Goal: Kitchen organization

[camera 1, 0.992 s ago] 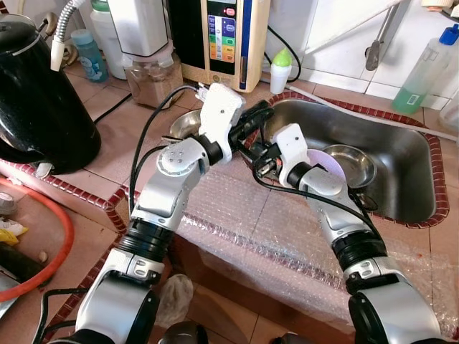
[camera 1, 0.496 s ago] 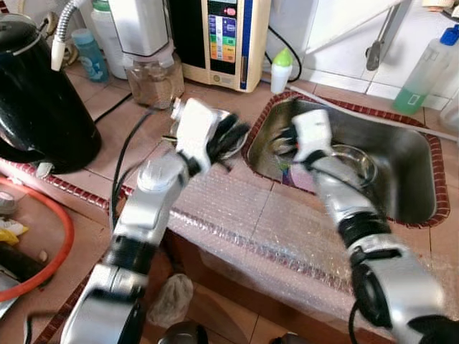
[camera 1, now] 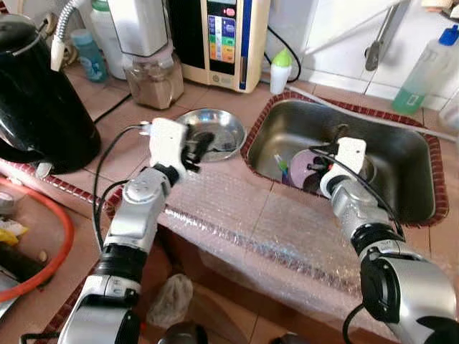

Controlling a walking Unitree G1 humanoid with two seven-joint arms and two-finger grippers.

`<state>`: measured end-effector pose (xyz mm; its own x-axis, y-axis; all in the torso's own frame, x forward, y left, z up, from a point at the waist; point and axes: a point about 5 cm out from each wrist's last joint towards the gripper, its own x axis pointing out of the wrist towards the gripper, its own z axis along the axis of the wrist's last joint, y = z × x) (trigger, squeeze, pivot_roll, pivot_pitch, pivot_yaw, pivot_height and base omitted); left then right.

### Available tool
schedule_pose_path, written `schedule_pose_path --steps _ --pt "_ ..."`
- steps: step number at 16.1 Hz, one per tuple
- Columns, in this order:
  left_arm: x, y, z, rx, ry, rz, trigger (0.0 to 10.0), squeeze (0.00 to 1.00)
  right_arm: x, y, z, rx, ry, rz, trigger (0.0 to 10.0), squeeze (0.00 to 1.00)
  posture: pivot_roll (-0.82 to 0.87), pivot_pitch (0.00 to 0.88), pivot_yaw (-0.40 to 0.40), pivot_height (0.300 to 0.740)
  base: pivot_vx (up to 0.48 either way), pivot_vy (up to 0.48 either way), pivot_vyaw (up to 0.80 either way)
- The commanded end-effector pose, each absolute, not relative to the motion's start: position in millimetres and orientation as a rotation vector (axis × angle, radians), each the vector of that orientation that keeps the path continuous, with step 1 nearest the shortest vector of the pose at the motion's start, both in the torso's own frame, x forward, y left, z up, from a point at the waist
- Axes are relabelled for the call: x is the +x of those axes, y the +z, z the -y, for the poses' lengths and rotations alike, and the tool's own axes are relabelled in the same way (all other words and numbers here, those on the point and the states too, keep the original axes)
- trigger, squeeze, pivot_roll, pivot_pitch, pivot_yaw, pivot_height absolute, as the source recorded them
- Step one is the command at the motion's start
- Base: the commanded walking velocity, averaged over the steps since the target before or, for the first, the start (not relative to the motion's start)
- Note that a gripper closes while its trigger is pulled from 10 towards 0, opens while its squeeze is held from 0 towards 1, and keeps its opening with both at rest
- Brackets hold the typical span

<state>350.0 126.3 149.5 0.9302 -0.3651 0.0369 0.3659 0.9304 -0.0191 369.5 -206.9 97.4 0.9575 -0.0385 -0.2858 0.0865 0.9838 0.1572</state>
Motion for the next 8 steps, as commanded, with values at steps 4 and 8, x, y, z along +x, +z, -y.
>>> schedule_pose_path --steps 4,8 --pt "365 154 -150 -0.138 -0.188 0.009 10.0 1.00 359 85 225 0.184 -0.169 -0.302 10.0 1.00 -0.02 0.000 0.023 0.740 0.000 0.000 0.00" --pt "373 156 -166 -0.254 -0.072 -0.018 10.0 1.00 364 108 236 0.091 -0.197 -0.143 10.0 1.00 -0.01 0.000 0.022 0.740 0.000 0.000 0.00"
